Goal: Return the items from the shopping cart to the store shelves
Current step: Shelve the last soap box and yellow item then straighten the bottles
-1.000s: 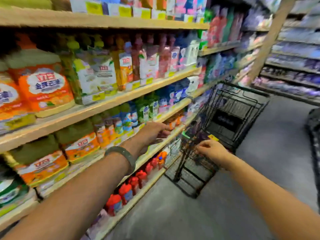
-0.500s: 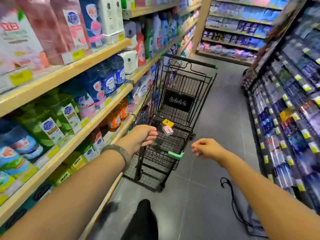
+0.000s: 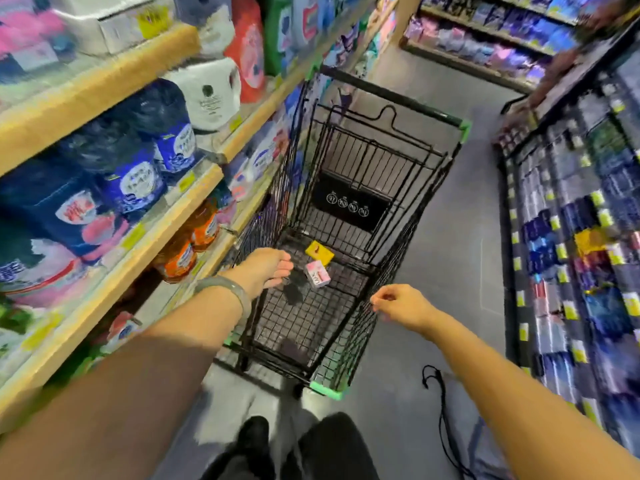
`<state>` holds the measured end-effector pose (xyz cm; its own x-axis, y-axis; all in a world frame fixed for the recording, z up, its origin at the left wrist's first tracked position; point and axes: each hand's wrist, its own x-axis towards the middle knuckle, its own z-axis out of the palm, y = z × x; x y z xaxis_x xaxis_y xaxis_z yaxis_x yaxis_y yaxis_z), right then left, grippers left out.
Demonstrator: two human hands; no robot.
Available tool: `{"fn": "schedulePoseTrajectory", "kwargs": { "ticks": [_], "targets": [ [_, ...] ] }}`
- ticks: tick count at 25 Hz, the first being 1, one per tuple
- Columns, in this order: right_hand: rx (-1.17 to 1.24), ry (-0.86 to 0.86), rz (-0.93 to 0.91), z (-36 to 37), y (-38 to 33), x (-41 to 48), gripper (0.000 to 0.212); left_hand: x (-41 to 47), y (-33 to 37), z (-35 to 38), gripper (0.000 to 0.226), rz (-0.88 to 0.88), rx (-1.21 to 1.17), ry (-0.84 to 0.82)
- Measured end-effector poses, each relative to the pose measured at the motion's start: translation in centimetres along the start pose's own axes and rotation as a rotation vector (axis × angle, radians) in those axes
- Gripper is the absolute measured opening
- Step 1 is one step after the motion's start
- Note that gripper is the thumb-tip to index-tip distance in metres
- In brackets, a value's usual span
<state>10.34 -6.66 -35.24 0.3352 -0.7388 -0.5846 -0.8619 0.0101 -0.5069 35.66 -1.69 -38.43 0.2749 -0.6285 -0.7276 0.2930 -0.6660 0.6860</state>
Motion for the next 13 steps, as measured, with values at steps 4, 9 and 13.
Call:
{"fn": "schedulePoseTrajectory", "kwargs": {
  "ticks": [4, 9, 13],
  "targets": [
    [-0.098, -0.108, -0.033, -4.5, -1.3, 9.7, 0.025, 7.2, 2.3, 1.3, 0.030, -0.063, -0.062, -0.019],
    [-0.294, -0.303, -0.052, -6.7, -2.7, 23.4, 0.029, 17.0, 3.1, 1.6, 0.019, -0.135, -0.107, 0.082],
    [-0.404, -0.411, -0.030, -4.9, -1.8, 34.3, 0.024, 25.3, 1.6, 2.6, 0.014, -0.226, -0.058, 0.165]
  ]
}}
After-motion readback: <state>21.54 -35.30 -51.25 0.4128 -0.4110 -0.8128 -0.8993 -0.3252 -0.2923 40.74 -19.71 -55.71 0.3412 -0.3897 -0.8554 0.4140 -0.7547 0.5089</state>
